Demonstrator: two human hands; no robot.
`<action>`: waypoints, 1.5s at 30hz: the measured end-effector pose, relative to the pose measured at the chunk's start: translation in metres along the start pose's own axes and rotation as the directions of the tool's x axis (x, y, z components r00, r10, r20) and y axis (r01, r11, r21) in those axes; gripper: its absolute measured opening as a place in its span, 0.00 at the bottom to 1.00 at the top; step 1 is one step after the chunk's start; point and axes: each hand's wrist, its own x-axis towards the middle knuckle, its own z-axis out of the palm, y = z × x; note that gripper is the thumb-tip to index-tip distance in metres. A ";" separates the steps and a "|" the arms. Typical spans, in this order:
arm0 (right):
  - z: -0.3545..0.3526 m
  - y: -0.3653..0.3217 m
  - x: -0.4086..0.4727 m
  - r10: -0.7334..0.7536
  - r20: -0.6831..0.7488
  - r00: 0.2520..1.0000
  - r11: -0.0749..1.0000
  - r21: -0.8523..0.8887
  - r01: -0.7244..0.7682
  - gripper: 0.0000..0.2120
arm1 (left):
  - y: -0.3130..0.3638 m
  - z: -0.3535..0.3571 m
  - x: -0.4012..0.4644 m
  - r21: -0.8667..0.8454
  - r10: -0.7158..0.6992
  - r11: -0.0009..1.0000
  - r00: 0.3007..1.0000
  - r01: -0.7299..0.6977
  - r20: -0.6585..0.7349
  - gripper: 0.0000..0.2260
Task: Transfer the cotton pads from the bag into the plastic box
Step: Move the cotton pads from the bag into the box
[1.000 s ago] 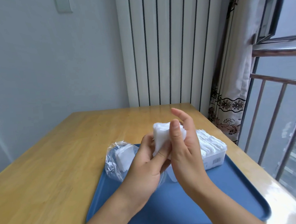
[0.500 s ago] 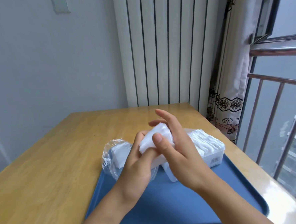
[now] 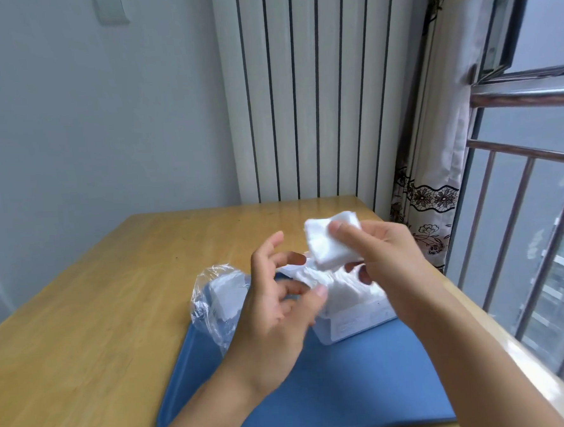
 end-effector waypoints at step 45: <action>0.006 0.023 -0.001 0.141 -0.086 0.986 0.270 -0.955 -0.121 0.19 | -0.024 0.016 0.007 0.835 -0.130 0.492 0.928 -0.245 0.349 0.15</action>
